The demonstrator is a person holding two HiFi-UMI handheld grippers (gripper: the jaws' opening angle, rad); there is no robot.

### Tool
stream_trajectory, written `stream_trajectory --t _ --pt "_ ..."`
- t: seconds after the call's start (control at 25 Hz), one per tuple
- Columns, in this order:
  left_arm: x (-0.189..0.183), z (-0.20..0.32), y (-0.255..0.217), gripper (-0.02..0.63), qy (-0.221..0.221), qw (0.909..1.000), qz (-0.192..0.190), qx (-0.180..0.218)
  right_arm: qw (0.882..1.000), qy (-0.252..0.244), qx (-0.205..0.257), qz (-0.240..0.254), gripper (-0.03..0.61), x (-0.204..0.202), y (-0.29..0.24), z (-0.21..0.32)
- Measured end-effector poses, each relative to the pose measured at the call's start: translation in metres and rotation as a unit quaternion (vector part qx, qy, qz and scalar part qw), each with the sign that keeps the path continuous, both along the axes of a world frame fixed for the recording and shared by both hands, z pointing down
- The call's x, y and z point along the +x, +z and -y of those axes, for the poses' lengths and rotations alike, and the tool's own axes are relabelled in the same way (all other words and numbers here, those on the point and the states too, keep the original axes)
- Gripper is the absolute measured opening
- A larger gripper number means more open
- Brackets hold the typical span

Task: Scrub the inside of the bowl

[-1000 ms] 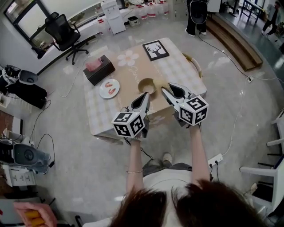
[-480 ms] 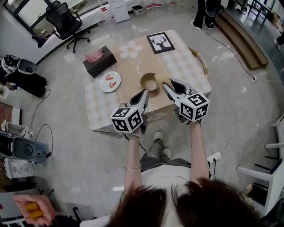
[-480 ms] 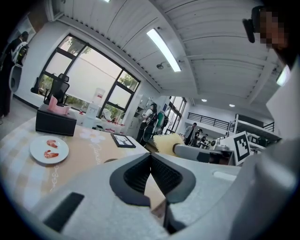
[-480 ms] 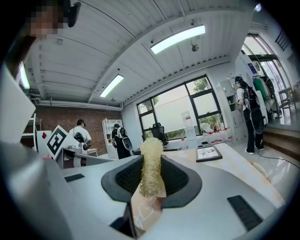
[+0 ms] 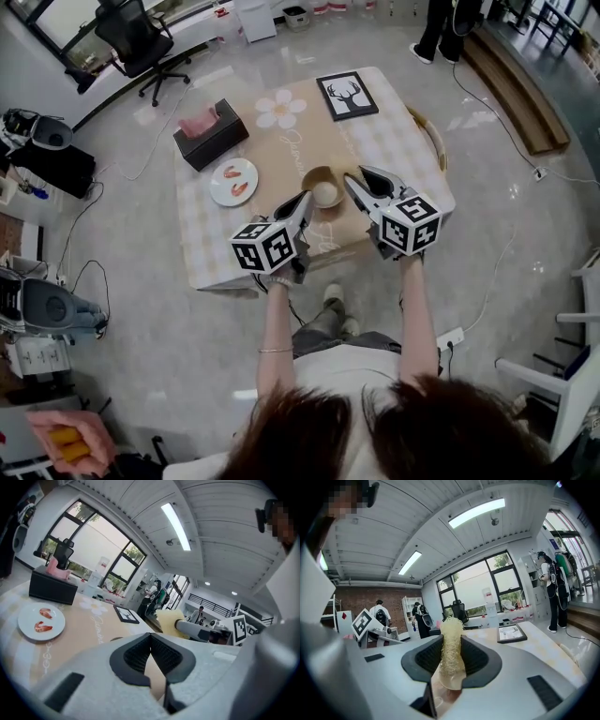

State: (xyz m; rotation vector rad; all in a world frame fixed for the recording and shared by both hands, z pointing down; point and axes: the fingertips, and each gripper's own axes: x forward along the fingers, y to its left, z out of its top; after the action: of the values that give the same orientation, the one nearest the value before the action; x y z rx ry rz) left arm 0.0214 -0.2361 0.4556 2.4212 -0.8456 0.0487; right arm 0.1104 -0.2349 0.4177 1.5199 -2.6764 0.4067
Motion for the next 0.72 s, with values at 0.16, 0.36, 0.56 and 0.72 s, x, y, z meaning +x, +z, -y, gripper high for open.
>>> stream_trajectory --t 0.16,0.36,0.56,0.72 --pt "0.001 0.018 0.006 0.011 0.004 0.9996 -0.02 -0.022 1.0 -0.008 -0.009 -0.006 0.094 0.0 0.007 0.014" --pt "0.01 0.032 0.006 0.011 0.012 0.9991 -0.031 -0.028 1.0 -0.016 -0.018 -0.009 0.094 0.002 0.012 0.027" --pt "0.015 0.044 0.009 0.012 0.019 0.9991 -0.023 -0.031 1.0 -0.016 -0.025 -0.01 0.094 0.002 0.017 0.039" --pt "0.015 0.049 0.012 0.012 0.025 0.9987 -0.022 -0.038 0.999 -0.014 -0.03 -0.013 0.094 0.003 0.021 0.044"
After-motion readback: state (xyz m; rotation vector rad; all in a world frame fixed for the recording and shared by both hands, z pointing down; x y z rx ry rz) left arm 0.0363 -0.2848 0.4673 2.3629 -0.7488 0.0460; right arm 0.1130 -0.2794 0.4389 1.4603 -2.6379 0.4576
